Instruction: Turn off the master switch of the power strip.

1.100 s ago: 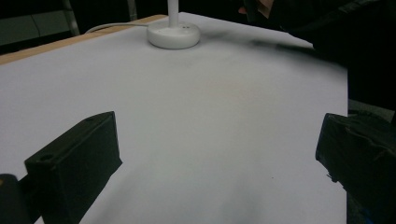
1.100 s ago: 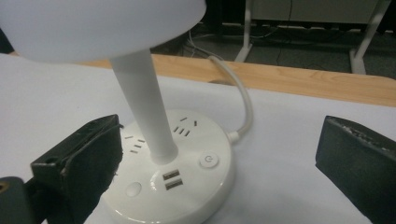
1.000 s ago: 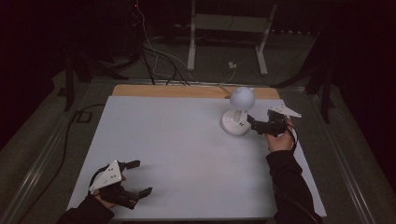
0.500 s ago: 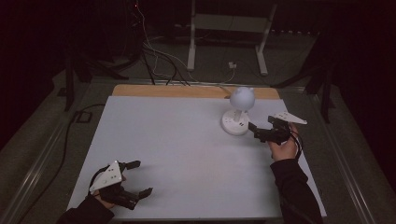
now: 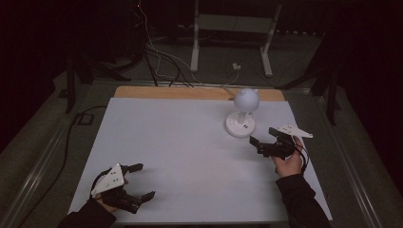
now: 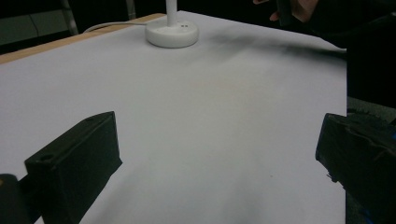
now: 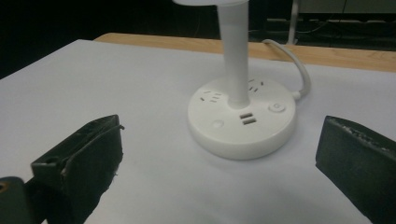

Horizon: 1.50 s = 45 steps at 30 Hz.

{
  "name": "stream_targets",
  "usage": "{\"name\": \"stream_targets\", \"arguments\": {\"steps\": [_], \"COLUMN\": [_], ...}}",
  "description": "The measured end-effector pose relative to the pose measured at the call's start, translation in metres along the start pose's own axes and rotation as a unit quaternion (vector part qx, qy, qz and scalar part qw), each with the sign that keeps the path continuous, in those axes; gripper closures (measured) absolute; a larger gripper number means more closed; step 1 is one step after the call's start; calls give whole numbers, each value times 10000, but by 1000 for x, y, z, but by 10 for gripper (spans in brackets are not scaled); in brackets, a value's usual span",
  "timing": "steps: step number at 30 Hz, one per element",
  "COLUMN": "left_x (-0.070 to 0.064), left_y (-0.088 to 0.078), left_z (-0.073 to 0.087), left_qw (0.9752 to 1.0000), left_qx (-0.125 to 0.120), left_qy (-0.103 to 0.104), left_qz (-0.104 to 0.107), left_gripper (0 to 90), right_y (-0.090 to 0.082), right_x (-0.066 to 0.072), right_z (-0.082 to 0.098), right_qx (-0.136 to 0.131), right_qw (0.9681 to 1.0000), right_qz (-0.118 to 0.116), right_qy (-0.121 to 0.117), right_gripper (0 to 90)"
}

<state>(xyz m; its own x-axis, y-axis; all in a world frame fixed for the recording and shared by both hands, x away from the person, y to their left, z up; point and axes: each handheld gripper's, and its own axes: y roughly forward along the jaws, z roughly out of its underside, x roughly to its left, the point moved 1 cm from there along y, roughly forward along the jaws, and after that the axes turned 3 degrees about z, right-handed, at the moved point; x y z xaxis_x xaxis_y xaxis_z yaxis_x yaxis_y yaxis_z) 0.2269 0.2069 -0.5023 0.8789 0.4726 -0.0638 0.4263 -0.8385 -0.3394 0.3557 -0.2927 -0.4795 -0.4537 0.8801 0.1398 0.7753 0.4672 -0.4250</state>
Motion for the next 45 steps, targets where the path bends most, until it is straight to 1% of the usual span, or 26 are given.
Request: {"name": "stream_targets", "arguments": {"steps": [6, 9, 12, 13, 19, 21, 24, 26, 27, 29, 33, 36, 40, 42, 44, 45], "left_x": [0, 0, -1, -1, -1, -1, -1, -1, -1, -1, -1, -1, -1, -1, -1, -1], "left_y": [0, 0, 0, 0, 0, 0, 0, 0, 0, 0, 1, 1, 1, 1, 1, 1], "left_z": [0, 0, 0, 0, 0, 0, 0, 0, 0, 0, 0, 0, 0, 0, 0, 0], "left_qw": [10000, 10000, 10000, 10000, 10000, 10000, 10000, 10000, 10000, 10000, 10000, 10000, 10000, 10000, 9999, 9999], "left_qx": [7, 12, 20, 19, 17, 24, 30, 34, 37, 38, 44, 52, 51, 57, 74, 81], "left_qy": [6, 0, 18, 18, 20, 25, 26, 19, 20, 22, 25, 36, 41, 40, 40, 38], "left_qz": [7, 11, 12, 18, 20, 18, 18, 25, 27, 37, 40, 51, 57, 64, 66, 66], "left_gripper": [4, 4, 4, 4, 4, 4, 4, 4, 4, 4, 4, 4, 4, 4, 4, 4], "right_y": [-8, -11, -13, -14, -18, -20, -22, -23, -23, -25, -27, -29, -33, -35, -38, -39], "right_x": [9, 13, 17, 20, 28, 30, 34, 40, 40, 43, 48, 51, 55, 56, 58, 58], "right_z": [6, 10, 13, 16, 25, 28, 33, 39, 39, 43, 51, 55, 62, 64, 68, 70], "right_qx": [-10, 13, 68, 85, 162, 146, 198, 297, 297, 334, 454, 547, 604, 660, 710, 780], "right_qw": [9999, 9998, 9995, 9994, 9988, 9987, 9981, 9972, 9972, 9964, 9949, 9936, 9919, 9913, 9902, 9894], "right_qz": [-77, -127, -169, -224, -280, -332, -435, -501, -501, -581, -686, -749, -829, -857, -937, -942], "right_qy": [-83, -167, -242, -254, -381, -364, -378, -471, -471, -517, -584, -640, -744, -752, -760, -781], "right_gripper": [6, 6, 6, 6, 6, 6, 6, 6, 6, 6, 6, 7, 6, 7, 7, 6]}}
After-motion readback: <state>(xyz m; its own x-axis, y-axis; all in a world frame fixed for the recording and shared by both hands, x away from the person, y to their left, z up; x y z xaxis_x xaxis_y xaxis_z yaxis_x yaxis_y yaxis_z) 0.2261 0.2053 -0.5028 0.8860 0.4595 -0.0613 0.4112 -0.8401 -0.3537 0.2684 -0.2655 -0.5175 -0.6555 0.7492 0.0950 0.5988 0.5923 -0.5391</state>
